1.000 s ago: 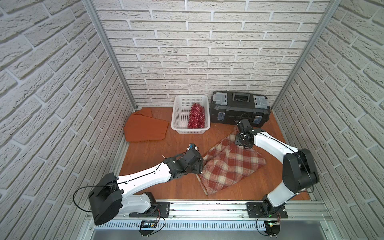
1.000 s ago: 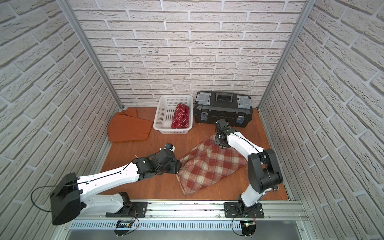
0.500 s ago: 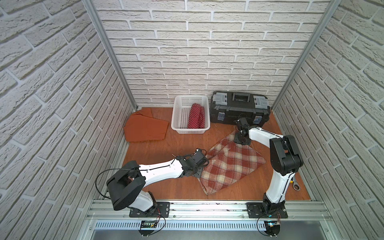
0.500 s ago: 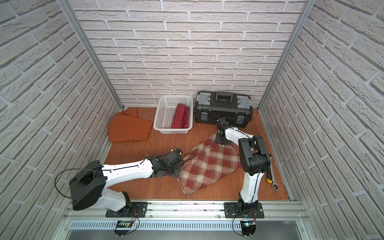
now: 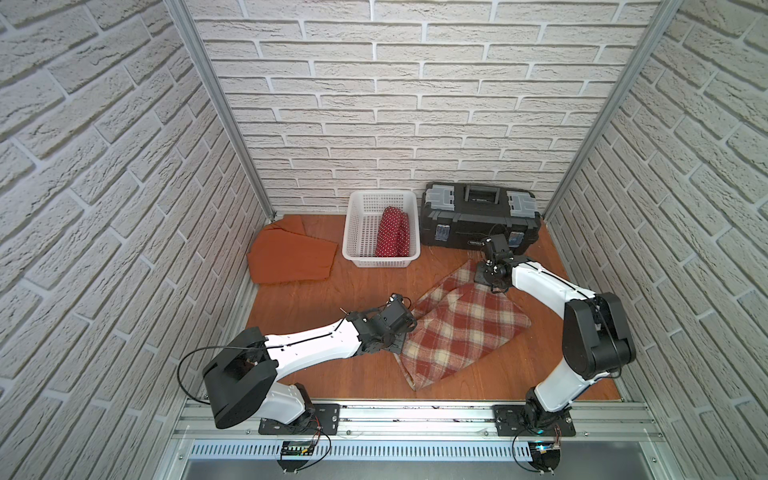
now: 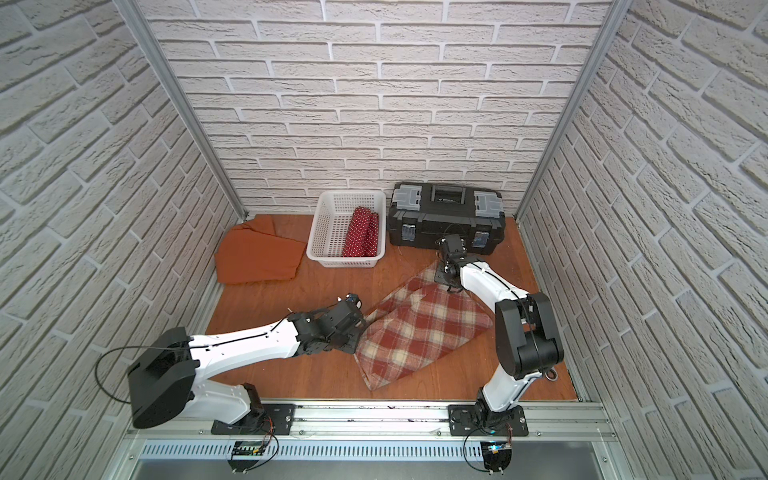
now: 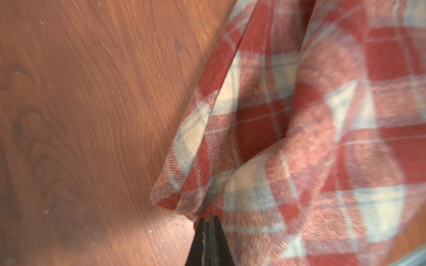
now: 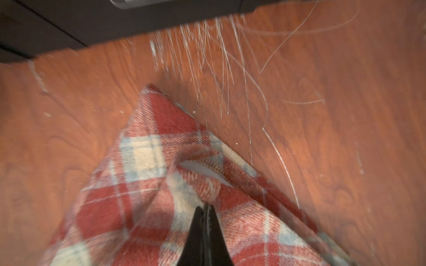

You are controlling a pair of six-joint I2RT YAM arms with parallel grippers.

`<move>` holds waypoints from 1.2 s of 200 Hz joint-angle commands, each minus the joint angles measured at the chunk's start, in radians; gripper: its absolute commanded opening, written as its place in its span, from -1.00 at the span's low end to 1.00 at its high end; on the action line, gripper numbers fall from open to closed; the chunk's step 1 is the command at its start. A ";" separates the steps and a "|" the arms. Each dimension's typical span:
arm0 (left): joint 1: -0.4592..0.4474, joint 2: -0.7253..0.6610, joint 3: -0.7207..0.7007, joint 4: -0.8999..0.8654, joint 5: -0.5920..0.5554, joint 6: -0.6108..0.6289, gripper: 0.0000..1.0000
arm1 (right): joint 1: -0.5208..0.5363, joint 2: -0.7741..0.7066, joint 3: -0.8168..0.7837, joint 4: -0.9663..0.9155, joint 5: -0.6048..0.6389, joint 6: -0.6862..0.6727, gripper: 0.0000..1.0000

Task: Roll up the skirts
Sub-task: Fold the skirt at the center of the board.

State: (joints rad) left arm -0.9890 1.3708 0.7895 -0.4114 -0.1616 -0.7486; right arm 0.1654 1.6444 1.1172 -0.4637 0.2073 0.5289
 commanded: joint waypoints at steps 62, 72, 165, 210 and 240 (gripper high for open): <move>-0.024 -0.080 -0.009 -0.002 0.040 0.034 0.01 | 0.002 -0.037 -0.026 0.051 -0.055 0.026 -0.95; -0.048 -0.053 0.013 -0.032 0.040 0.059 0.19 | 0.002 -0.030 -0.026 0.054 -0.063 0.028 -0.95; -0.117 0.082 0.058 -0.018 -0.123 0.128 -0.48 | 0.004 -0.024 -0.042 0.056 -0.068 0.019 -0.95; -0.125 0.046 0.085 -0.046 -0.139 0.121 -1.00 | 0.003 -0.065 -0.055 0.045 -0.047 0.015 -0.95; -0.157 -0.016 0.071 -0.071 -0.138 0.085 -1.00 | 0.003 -0.122 -0.078 0.050 -0.047 0.023 -0.95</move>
State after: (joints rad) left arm -1.1202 1.4139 0.8574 -0.4648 -0.2733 -0.6346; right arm 0.1654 1.5986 1.0630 -0.4335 0.1413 0.5449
